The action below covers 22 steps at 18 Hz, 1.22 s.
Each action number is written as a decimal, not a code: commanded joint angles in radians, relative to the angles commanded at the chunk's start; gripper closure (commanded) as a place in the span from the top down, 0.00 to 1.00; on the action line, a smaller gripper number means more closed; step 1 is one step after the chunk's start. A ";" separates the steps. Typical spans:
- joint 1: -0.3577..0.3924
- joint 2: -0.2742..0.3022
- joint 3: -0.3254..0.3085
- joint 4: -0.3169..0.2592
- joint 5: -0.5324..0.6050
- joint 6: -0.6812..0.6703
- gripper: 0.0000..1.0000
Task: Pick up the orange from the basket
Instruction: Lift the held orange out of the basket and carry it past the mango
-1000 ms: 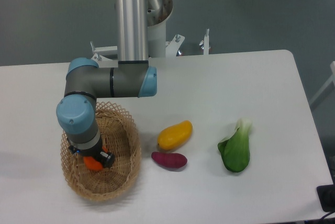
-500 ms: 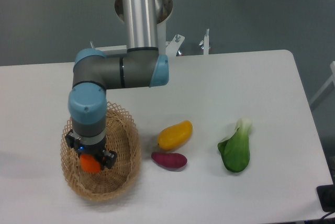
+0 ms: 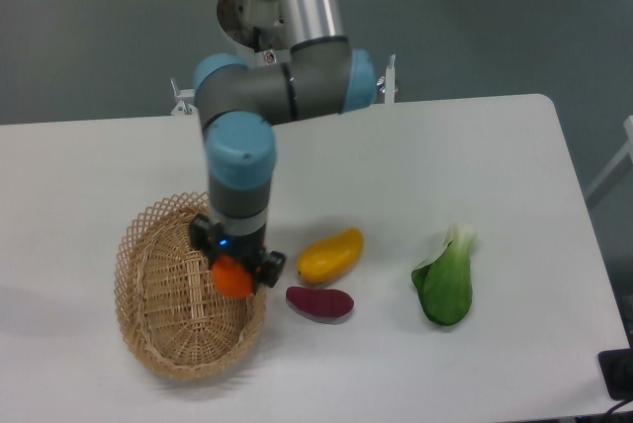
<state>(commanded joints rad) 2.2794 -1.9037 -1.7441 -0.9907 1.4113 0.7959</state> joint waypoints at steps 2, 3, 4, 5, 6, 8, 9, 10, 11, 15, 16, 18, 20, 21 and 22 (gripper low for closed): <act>0.022 0.003 -0.002 -0.032 0.009 0.035 0.60; 0.034 0.009 -0.009 -0.042 0.021 0.049 0.60; 0.052 0.020 -0.018 -0.045 0.031 0.063 0.60; 0.066 0.032 -0.028 -0.045 0.038 0.080 0.60; 0.069 0.040 -0.037 -0.043 0.047 0.098 0.60; 0.097 0.043 -0.043 -0.042 0.075 0.130 0.60; 0.118 0.044 -0.043 -0.042 0.083 0.147 0.60; 0.140 0.049 -0.043 -0.043 0.083 0.163 0.60; 0.158 0.054 -0.043 -0.043 0.084 0.187 0.60; 0.229 0.072 -0.051 -0.040 0.149 0.287 0.60; 0.245 0.072 -0.051 -0.034 0.150 0.307 0.60; 0.276 0.072 -0.045 -0.031 0.149 0.325 0.60; 0.299 0.072 -0.037 -0.029 0.149 0.376 0.60; 0.305 0.071 -0.037 -0.028 0.149 0.387 0.60; 0.308 0.068 -0.037 -0.023 0.149 0.388 0.60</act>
<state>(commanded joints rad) 2.5878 -1.8361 -1.7810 -1.0140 1.5601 1.1842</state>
